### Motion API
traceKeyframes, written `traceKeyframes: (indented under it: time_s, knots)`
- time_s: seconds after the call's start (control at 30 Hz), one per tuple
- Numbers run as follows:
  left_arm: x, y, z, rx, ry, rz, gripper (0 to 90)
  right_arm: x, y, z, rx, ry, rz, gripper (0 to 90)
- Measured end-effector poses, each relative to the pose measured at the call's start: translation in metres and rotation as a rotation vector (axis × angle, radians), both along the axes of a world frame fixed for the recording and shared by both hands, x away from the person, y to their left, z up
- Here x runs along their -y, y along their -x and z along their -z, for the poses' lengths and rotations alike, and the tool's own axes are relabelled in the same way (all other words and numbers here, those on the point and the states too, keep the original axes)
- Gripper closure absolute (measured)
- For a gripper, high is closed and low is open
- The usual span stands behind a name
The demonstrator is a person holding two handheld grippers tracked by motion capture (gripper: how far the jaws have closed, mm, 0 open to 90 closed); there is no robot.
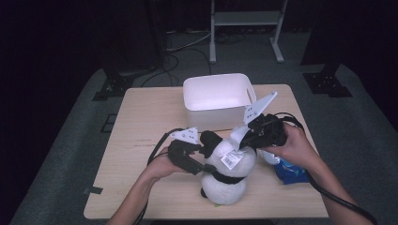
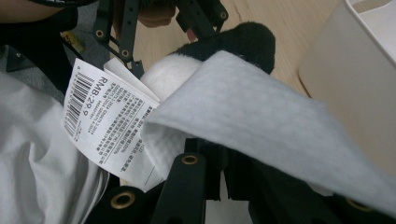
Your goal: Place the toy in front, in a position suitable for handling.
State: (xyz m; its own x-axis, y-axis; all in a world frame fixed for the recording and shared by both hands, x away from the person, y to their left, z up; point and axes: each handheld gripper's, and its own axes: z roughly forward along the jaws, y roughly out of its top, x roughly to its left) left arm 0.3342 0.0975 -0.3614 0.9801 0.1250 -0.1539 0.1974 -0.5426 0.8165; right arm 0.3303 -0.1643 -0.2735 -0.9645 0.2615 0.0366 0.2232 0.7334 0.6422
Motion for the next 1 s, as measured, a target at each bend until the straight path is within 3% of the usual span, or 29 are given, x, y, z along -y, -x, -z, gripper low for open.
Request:
traceKeyframes:
  time_s: [0.13, 0.33, 0.47, 1.0]
  knots:
    - [-0.009, 0.001, -0.009, 0.025, -0.021, -0.018, 35.0, -0.004, -0.002, 0.003, -0.007, -0.002, -0.001, 85.8]
    - [0.0, 0.005, -0.011, 0.051, -0.059, -0.01, 34.6, -0.004, -0.002, 0.002, -0.001, 0.071, 0.005, 85.7]
    - [0.006, 0.006, -0.011, 0.052, -0.061, -0.009, 34.1, -0.005, 0.0, -0.001, 0.022, 0.105, 0.014, 85.7]
    - [0.031, 0.007, -0.01, 0.076, -0.079, 0.03, 31.8, -0.008, 0.006, -0.005, 0.05, 0.094, 0.005, 85.7]
